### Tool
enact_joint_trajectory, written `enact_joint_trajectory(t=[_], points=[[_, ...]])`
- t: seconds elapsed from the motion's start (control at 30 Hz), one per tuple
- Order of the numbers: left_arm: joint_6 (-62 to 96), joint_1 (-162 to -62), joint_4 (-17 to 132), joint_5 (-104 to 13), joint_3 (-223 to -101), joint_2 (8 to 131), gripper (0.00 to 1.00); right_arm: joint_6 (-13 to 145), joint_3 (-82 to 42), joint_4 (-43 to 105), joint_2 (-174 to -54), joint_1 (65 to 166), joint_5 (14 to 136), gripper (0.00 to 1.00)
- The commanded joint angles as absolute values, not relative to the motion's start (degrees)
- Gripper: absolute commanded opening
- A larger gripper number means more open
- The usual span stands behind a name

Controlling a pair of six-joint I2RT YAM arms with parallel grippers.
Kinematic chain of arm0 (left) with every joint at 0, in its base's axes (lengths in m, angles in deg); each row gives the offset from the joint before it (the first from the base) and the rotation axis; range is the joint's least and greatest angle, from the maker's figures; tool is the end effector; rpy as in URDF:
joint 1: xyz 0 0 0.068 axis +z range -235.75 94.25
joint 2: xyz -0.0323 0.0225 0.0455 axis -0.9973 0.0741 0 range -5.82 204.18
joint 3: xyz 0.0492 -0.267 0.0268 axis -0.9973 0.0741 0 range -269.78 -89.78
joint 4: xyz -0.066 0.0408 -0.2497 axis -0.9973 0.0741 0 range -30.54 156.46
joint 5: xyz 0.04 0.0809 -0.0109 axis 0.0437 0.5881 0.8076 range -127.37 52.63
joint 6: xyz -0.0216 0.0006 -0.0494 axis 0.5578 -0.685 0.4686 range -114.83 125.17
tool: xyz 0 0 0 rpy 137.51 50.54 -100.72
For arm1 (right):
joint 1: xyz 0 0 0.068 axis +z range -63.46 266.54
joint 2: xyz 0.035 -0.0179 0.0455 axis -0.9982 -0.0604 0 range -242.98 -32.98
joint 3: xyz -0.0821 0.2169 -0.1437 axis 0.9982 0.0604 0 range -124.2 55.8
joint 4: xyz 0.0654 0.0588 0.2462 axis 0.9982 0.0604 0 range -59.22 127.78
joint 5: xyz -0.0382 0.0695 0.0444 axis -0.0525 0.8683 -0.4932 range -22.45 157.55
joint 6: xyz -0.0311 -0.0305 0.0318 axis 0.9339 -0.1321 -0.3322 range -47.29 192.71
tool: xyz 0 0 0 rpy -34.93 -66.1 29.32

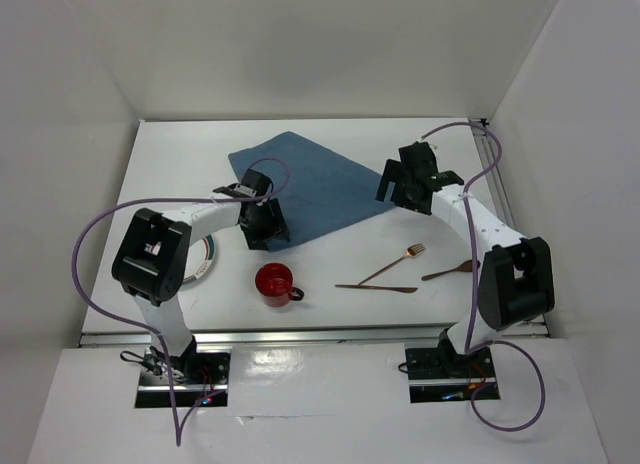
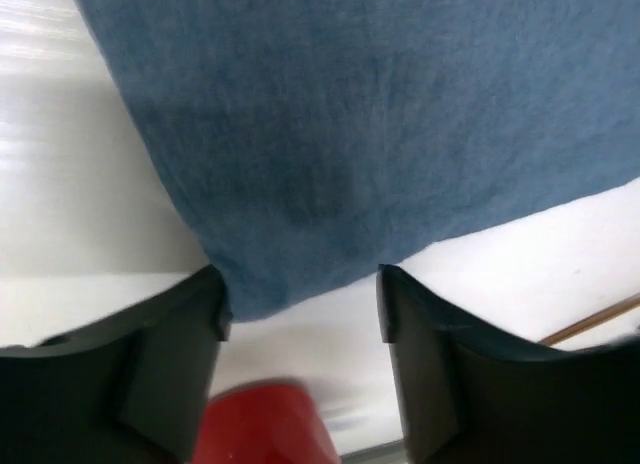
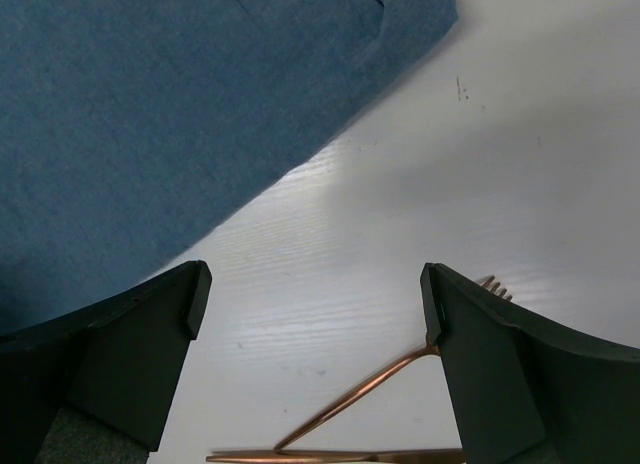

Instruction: Set the dinner table for one person

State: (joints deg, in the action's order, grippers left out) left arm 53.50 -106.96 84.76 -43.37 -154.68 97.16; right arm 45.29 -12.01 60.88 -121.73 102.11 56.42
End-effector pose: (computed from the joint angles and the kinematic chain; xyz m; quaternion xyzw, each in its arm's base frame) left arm 0.3326 -0.1331 0.1691 -0.2161 0.9475 -0.1730 0.1599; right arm 0.3225 0.0826 0.2612 0.1290 0.9300 0.0365 0.3422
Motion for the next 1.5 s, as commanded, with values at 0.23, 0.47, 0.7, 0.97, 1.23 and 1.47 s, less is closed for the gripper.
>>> enact_joint_trajectory(t=[0.23,0.47,0.7,0.97,1.23,1.47], points=[[52.37,-104.05,91.1,-39.3,-164.13,97.11,0.0,43.01,-10.56,56.97,-123.76,92.89,68.59,0.9],[48.41,-102.63,96.38,-41.15,-173.53,93.85,0.0,37.83,-8.89,50.3,-128.86,85.05,84.59,0.83],[47.27,-102.63,97.52,-41.68,-176.43,93.85,0.0,35.27,-8.27,44.93,-135.36,84.52,89.35,0.77],[46.13,-102.63,98.75,-41.68,-178.2,93.32,0.0,34.66,-12.49,43.7,-142.04,84.52,87.85,0.6],[44.98,-102.1,100.95,-41.68,-182.41,92.8,0.0,33.34,-15.12,42.19,-140.3,83.99,85.75,0.0],[41.03,-100.35,105.68,-43.44,-193.47,89.47,0.0,36.5,-19.26,44.48,-124.77,83.99,83.64,0.0]])
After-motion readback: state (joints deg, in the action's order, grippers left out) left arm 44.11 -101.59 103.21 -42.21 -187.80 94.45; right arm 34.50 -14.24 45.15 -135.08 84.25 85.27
